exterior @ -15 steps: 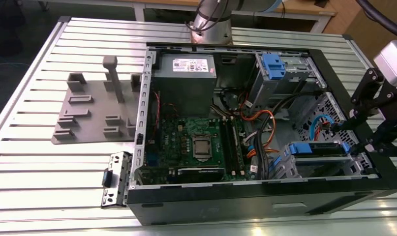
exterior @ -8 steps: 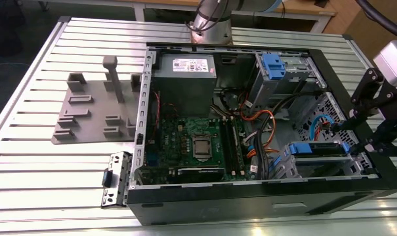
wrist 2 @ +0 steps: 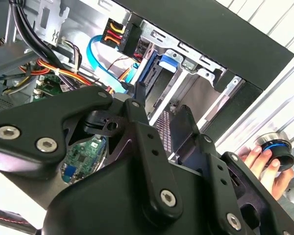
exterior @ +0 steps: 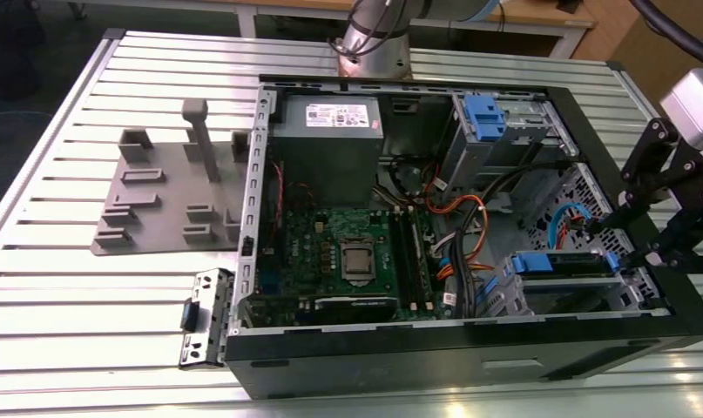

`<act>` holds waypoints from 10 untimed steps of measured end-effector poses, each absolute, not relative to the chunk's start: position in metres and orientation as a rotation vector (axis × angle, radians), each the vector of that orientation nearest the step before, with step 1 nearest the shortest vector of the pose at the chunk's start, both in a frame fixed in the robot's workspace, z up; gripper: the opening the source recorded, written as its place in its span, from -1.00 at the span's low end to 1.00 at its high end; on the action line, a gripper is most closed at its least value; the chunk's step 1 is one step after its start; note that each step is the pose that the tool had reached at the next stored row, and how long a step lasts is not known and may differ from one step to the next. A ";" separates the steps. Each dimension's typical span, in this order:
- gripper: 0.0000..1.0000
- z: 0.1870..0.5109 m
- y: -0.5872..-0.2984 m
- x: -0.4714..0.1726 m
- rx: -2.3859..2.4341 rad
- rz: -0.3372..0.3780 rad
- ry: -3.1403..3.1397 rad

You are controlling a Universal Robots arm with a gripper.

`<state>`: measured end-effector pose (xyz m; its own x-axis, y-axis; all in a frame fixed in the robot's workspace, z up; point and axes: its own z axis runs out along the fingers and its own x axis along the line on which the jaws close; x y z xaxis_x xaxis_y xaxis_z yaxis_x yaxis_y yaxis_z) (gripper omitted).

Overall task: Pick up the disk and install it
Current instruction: 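Insert the first disk wire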

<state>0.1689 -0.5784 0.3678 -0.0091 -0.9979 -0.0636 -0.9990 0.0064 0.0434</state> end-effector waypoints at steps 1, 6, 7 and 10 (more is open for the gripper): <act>-0.06 0.368 -0.578 0.169 -2.201 0.118 2.218; -0.06 0.368 -0.577 0.170 -2.201 0.118 2.218; -0.06 0.368 -0.577 0.170 -2.201 0.118 2.218; -0.06 0.368 -0.576 0.170 -2.201 0.118 2.218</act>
